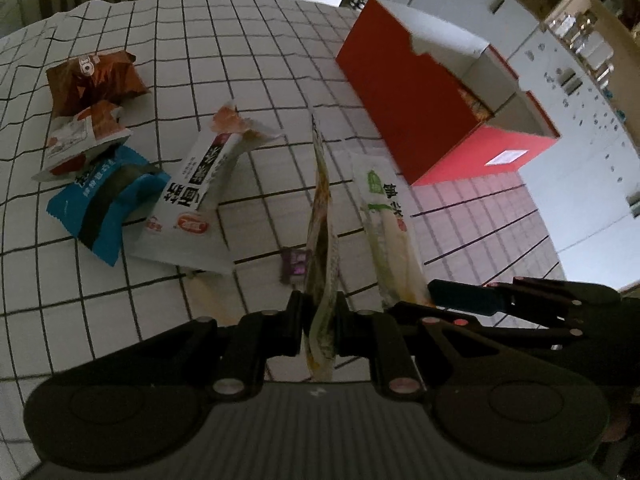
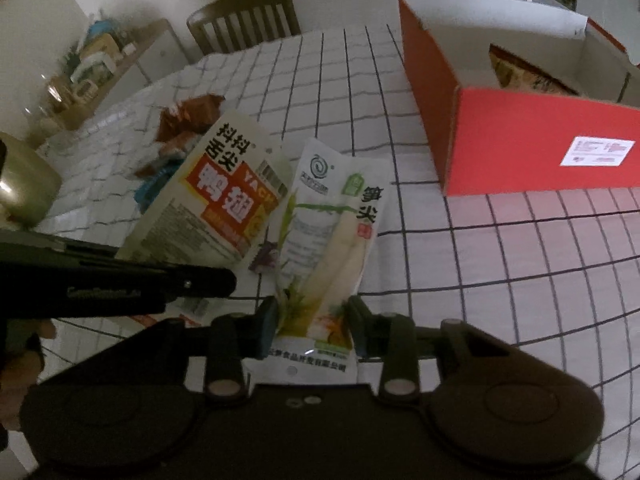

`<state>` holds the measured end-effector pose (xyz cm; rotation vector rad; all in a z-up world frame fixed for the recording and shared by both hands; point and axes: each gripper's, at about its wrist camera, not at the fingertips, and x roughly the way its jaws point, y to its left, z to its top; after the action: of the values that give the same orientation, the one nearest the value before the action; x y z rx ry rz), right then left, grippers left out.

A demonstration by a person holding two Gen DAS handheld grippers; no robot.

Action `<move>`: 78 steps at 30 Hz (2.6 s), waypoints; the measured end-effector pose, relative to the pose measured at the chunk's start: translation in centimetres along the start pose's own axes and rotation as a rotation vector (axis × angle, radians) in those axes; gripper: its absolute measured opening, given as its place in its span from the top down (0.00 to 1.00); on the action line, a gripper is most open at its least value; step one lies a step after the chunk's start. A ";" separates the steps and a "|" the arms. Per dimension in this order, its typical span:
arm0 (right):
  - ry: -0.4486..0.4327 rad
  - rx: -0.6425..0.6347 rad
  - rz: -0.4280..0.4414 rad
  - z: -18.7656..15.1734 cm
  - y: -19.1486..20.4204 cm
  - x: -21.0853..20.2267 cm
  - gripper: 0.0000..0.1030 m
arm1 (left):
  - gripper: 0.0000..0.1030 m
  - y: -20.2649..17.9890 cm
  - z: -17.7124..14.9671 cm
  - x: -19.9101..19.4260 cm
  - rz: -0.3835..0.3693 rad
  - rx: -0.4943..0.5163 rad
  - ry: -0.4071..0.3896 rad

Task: Organize snacks
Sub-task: 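Lift both packets and carry them over the red box, then open both tools to drop the packets into the red box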

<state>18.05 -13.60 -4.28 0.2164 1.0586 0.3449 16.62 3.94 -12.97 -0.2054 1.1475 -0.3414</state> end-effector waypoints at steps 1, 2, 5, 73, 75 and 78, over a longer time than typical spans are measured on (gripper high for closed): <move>-0.006 -0.001 0.005 0.1 -0.2 -0.6 0.66 | 0.86 -0.3 0.0 -0.3 -0.003 -0.009 -0.006; -0.015 -0.003 0.012 0.1 -0.3 -1.2 0.66 | 0.86 -0.6 0.0 -0.6 -0.004 -0.016 -0.011; -0.041 -0.019 0.020 0.4 -0.9 -3.0 0.66 | 0.86 -1.7 0.1 -1.6 -0.009 -0.022 -0.033; -0.104 -0.083 -0.152 12.8 -22.6 -4.9 0.58 | 0.85 -23.4 16.6 12.3 0.188 0.073 -0.050; -0.108 -0.084 -0.146 12.8 -22.5 -5.1 0.52 | 0.78 -23.7 16.5 11.9 0.183 0.077 -0.057; -0.111 -0.084 -0.147 12.6 -22.3 -5.6 0.52 | 0.63 -23.3 16.1 11.2 0.178 0.064 -0.073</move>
<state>30.45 -36.48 -1.26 0.0813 0.9424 0.2415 31.82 -22.08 -8.40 -0.0588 1.0723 -0.2108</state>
